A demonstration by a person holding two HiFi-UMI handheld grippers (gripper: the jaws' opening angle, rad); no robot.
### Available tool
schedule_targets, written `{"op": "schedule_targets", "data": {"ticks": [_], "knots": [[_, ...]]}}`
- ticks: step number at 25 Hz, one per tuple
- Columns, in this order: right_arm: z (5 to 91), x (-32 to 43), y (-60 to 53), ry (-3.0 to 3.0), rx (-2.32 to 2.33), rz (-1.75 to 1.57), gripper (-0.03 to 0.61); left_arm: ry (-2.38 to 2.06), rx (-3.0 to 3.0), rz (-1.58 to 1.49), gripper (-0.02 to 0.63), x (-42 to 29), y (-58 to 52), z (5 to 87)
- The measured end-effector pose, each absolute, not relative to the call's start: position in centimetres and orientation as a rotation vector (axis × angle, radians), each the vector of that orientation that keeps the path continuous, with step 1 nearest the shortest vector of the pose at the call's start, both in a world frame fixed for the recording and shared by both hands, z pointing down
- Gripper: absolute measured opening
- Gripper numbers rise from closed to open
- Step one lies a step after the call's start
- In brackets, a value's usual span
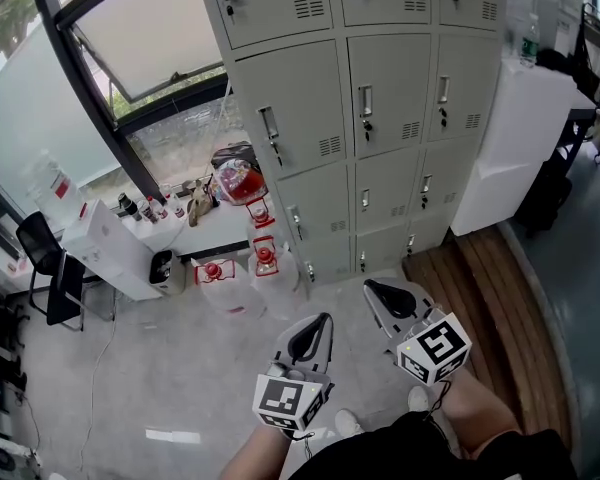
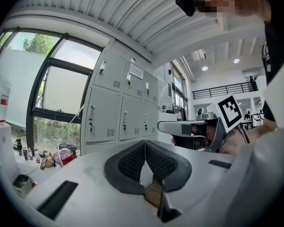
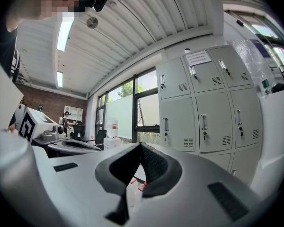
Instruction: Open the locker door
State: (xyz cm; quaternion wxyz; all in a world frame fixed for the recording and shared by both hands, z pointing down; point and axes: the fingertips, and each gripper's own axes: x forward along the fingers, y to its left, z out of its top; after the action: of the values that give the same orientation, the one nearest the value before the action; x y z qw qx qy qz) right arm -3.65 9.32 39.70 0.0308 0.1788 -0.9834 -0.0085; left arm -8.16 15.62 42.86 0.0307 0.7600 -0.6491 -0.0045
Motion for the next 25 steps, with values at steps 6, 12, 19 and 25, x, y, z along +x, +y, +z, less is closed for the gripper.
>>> {"op": "schedule_targets", "data": {"ticks": [6, 12, 19, 25], "knots": [[39.2, -5.3, 9.5, -3.03, 0.571, -0.046, 0.052, -1.995, 2.348, -0.026, 0.017, -9.7, 16.1, 42.7], [39.1, -6.3, 7.5, -3.031, 0.585, -0.045, 0.052, -1.984, 2.346, -0.031, 0.017, -10.5, 14.5, 43.0], [38.9, -7.2, 2.8, -3.036, 0.581, -0.041, 0.052, -2.001, 2.334, -0.035, 0.017, -11.3, 10.4, 42.7], [38.4, -7.9, -2.8, -3.04, 0.572, -0.047, 0.051, -2.003, 2.328, -0.031, 0.017, -11.5, 5.2, 42.5]]}}
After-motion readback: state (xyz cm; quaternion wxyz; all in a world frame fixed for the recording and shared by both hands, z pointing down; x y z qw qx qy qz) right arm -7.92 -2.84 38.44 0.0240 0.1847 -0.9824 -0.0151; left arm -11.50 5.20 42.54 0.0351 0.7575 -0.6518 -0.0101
